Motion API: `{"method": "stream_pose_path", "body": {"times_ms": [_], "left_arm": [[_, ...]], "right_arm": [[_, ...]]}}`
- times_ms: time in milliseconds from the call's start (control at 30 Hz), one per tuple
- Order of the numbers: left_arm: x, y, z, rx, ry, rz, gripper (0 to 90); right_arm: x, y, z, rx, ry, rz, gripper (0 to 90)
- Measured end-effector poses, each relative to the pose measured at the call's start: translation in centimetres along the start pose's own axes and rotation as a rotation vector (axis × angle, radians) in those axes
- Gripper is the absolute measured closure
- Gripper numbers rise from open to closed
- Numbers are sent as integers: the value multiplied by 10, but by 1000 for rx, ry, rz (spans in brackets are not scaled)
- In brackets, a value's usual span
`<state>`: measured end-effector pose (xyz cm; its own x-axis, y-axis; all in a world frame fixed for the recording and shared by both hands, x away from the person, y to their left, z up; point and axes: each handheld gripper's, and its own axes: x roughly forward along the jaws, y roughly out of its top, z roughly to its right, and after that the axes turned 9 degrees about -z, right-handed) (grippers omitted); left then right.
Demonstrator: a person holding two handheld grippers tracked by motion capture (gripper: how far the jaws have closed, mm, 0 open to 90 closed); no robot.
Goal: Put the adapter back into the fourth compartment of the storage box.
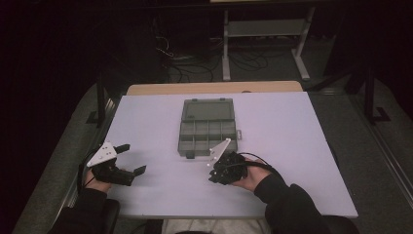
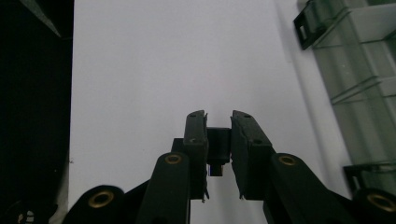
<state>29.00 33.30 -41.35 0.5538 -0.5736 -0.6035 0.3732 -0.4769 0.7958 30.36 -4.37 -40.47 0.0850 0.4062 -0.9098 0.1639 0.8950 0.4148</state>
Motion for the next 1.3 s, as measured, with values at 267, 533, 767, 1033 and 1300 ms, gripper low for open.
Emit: {"method": "stream_pose_path", "body": {"times_ms": [267, 533, 767, 1033, 1300], "left_arm": [[0, 0, 0, -1, 1, -1, 0], [0, 0, 0, -1, 1, -1, 0], [0, 0, 0, -2, 1, -1, 0], [0, 0, 0, -2, 0, -1, 0], [0, 0, 0, -2, 0, 0, 0]], "right_arm": [[-13, -1, 4, 12, -22, 24, 748], [-22, -1, 11, 29, -36, 21, 747], [-27, -2, 16, 35, -48, 17, 747], [-36, -2, 22, 48, -54, 34, 747], [-44, -3, 31, 70, -73, 52, 747]]}}
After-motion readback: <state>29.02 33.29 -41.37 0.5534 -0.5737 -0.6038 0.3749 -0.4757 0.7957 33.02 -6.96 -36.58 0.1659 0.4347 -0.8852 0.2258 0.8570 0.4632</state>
